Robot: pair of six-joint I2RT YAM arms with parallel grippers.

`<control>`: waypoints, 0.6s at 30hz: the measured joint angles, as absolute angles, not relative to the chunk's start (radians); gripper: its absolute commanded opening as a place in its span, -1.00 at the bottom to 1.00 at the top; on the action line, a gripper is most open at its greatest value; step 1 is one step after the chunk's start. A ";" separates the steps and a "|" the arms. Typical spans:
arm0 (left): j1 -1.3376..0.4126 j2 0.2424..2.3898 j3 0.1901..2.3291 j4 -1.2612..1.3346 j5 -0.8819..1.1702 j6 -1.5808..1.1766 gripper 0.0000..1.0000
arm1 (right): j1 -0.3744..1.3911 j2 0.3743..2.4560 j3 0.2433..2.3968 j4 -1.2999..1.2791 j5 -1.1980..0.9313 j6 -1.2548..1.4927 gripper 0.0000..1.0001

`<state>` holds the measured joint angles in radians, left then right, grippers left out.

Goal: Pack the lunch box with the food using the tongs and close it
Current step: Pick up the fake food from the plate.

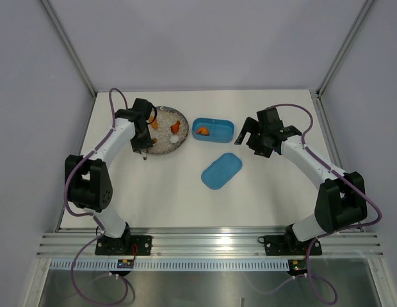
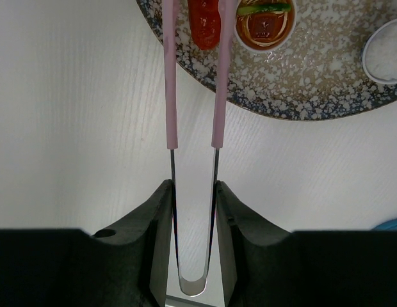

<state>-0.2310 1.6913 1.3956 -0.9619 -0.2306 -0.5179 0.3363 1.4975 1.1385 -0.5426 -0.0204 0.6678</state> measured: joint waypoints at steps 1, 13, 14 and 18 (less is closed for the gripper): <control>-0.228 1.698 1.396 -0.961 -0.231 -0.518 -0.35 | 0.337 1.497 1.139 -0.543 -0.020 0.668 0.98; -0.219 1.747 1.396 -0.931 -0.229 -0.526 -0.32 | 0.339 1.497 1.139 -0.543 -0.020 0.671 0.98; -0.218 1.747 1.396 -0.926 -0.228 -0.527 -0.31 | 0.339 1.497 1.139 -0.543 -0.020 0.671 0.98; -0.212 1.752 1.396 -0.915 -0.220 -0.532 -0.29 | 0.339 1.497 1.139 -0.543 -0.020 0.671 0.98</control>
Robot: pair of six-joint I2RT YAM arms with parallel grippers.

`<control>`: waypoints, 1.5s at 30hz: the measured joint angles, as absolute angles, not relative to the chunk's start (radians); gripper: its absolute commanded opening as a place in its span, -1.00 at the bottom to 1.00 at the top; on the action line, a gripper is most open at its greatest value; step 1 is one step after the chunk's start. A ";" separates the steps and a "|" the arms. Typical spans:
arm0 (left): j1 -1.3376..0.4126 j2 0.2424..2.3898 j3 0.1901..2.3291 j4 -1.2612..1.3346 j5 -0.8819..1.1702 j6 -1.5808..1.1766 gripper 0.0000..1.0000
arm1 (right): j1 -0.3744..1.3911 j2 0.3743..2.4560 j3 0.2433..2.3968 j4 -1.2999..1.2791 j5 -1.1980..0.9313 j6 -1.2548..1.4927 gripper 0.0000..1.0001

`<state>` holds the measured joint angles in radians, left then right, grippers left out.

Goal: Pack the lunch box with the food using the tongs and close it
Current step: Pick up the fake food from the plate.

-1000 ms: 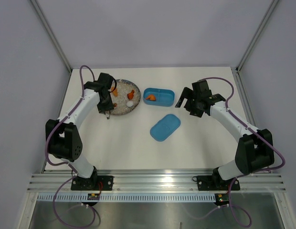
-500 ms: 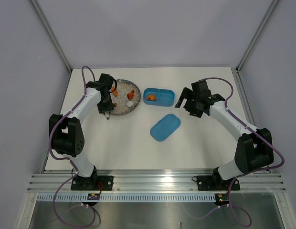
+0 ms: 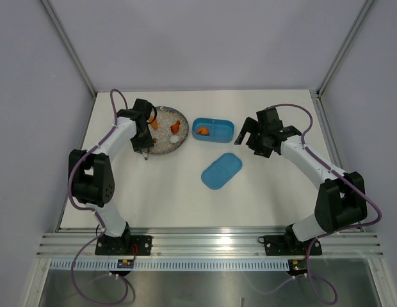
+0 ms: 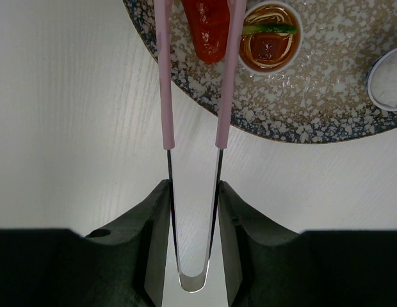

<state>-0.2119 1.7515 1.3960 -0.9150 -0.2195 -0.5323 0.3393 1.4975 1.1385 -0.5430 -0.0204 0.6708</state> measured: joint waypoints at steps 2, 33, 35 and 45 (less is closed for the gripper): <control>-0.210 1.753 1.396 -0.913 -0.217 -0.534 -0.29 | 0.339 1.497 1.139 -0.543 -0.021 0.671 0.99; -0.195 1.786 1.396 -0.888 -0.192 -0.586 -1.00 | 0.340 1.497 1.139 -0.543 -0.020 0.671 0.98; -0.196 1.760 1.398 -0.894 -0.185 -0.565 -1.00 | 0.340 1.497 1.139 -0.543 -0.020 0.673 0.98; -0.282 1.678 1.513 -0.931 -0.165 -0.441 -1.00 | 0.341 1.524 1.178 -0.559 0.009 0.673 0.99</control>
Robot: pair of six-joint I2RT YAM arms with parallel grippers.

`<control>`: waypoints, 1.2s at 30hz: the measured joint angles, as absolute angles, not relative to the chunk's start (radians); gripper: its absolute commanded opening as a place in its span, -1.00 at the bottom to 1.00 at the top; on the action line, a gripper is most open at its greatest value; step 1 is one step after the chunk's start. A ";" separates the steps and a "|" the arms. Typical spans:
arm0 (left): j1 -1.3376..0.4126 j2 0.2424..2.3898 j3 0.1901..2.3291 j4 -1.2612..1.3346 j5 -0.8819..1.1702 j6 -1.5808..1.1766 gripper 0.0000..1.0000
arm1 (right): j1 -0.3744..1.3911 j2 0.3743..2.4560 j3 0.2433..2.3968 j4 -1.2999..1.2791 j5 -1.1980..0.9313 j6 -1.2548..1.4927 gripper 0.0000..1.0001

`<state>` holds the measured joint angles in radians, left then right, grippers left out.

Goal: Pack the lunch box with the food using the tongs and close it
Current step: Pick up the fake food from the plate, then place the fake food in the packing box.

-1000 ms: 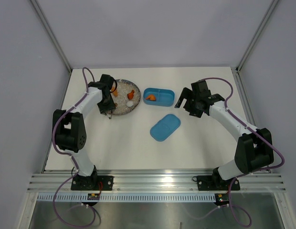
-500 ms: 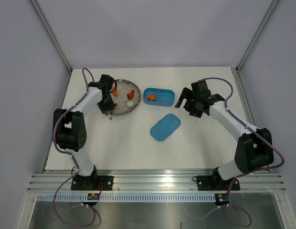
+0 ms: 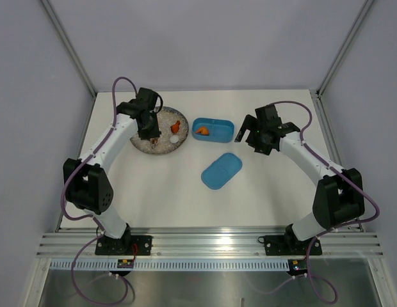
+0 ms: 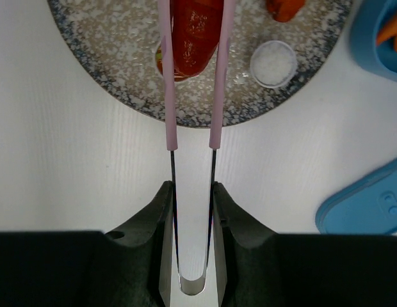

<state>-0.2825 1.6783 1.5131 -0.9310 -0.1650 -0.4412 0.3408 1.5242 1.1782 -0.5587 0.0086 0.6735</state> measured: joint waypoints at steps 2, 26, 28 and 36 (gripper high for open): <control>-0.319 1.678 1.542 -0.943 -0.158 -0.427 -1.00 | 0.337 1.537 1.198 -0.574 0.017 0.669 0.99; -0.582 1.968 1.820 -0.815 0.163 -0.268 -1.00 | 0.107 1.435 1.142 -0.641 0.019 0.607 0.99; -0.585 1.997 1.840 -0.809 0.177 -0.260 -1.00 | 0.107 1.430 1.141 -0.642 0.009 0.605 0.99; -0.605 2.113 1.912 -0.787 0.185 -0.240 -1.00 | 0.107 1.414 1.134 -0.649 0.004 0.599 0.99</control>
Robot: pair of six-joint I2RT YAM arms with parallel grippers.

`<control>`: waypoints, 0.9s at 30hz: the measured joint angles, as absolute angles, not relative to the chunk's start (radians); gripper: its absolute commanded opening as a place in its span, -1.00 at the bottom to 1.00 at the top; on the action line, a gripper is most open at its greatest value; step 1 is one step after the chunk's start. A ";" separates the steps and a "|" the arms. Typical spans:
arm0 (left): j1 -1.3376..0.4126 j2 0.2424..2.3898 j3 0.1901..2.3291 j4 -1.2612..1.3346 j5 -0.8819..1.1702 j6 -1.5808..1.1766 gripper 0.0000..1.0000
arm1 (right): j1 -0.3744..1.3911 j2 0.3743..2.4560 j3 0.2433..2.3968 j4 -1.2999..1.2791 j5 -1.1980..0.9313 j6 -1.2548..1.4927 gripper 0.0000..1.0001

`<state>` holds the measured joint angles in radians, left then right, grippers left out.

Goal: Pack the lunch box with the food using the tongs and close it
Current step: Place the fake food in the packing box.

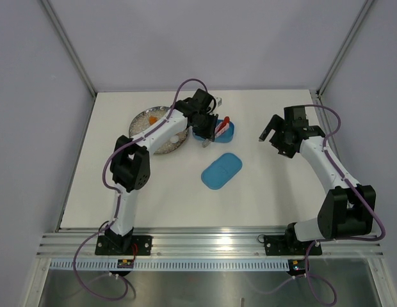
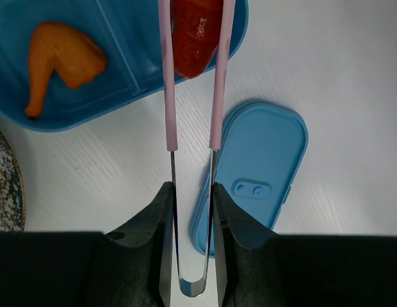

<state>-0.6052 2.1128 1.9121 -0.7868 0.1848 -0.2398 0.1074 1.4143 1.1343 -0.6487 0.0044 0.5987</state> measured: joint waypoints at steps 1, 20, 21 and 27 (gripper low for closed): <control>-0.606 2.123 1.914 -0.783 0.185 -0.240 -1.00 | 0.107 1.414 1.132 -0.649 0.004 0.599 0.99; -0.608 2.197 1.958 -0.785 0.191 -0.255 -0.20 | 0.107 1.414 1.112 -0.651 -0.013 0.599 0.99; -0.608 2.197 1.958 -0.785 0.191 -0.255 -0.20 | 0.107 1.414 1.111 -0.651 -0.014 0.599 0.99; -0.607 2.197 1.958 -0.788 0.191 -0.255 -0.27 | 0.107 1.414 1.111 -0.649 -0.021 0.599 0.99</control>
